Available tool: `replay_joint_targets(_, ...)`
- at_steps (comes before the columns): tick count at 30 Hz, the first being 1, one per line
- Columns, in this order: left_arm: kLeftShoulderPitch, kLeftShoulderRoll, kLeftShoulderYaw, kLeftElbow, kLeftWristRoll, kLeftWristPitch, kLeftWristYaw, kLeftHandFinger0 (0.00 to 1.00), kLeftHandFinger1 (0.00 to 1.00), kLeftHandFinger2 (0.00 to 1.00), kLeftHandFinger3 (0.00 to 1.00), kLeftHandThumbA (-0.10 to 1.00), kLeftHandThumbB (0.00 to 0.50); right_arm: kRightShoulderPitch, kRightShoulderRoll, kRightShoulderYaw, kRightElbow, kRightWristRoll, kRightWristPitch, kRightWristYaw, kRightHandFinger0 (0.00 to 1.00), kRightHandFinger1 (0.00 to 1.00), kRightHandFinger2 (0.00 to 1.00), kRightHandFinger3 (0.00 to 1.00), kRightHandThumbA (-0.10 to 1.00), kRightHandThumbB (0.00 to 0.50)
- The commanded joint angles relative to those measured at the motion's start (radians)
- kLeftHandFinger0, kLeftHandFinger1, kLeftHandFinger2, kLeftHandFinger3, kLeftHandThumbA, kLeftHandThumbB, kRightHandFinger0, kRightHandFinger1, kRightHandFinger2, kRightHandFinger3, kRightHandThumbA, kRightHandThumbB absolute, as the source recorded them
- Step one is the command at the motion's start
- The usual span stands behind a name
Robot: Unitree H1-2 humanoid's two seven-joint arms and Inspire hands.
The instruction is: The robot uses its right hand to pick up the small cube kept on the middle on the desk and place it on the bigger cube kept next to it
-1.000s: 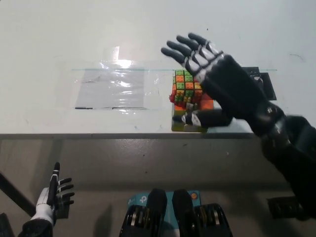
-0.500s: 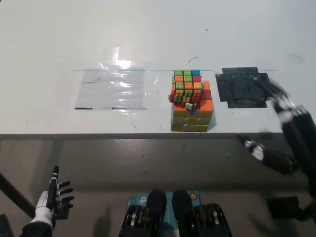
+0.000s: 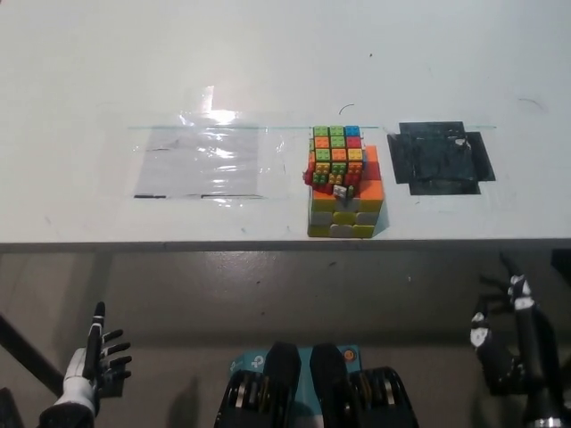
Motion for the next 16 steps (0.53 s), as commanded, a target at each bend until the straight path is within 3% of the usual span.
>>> replay_joint_targets(1,-0.016,0.007,0.010,-0.012,-0.004,-0.021,0.025,0.69,0.71,0.74,0.79,1.00,0.011,-0.051,0.011,-0.019,0.085,0.041,-0.160,-0.172,0.52,0.60,0.72,1.00,0.16,0.095)
replay_joint_targets(5,-0.019,0.005,0.010,-0.016,-0.005,-0.017,0.027,0.71,0.73,0.76,0.79,1.00,0.057,-0.078,0.013,-0.036,0.170,0.088,-0.139,-0.181,0.45,0.54,0.70,0.97,0.23,0.081)
replay_joint_targets(6,-0.020,0.005,0.010,-0.011,-0.005,-0.021,0.027,0.71,0.73,0.76,0.78,1.00,0.071,-0.082,0.013,-0.039,0.179,0.094,-0.136,-0.182,0.48,0.56,0.70,0.94,0.24,0.069)
replay_joint_targets(10,-0.026,0.003,0.016,-0.010,-0.013,-0.015,0.029,0.70,0.72,0.74,0.74,1.00,0.082,-0.096,0.026,-0.072,0.203,0.176,-0.073,-0.150,0.48,0.54,0.65,0.85,0.26,0.053)
replay_joint_targets(12,-0.032,0.002,0.024,0.001,-0.021,-0.026,0.031,0.69,0.71,0.73,0.73,1.00,0.088,-0.101,0.029,-0.084,0.215,0.208,-0.071,-0.139,0.45,0.51,0.62,0.80,0.19,0.050)
replay_joint_targets(16,-0.028,0.009,0.016,-0.006,-0.016,-0.032,0.021,0.69,0.72,0.73,0.72,1.00,0.077,-0.106,0.025,-0.093,0.236,0.236,-0.045,-0.121,0.48,0.54,0.65,0.82,0.26,0.052)
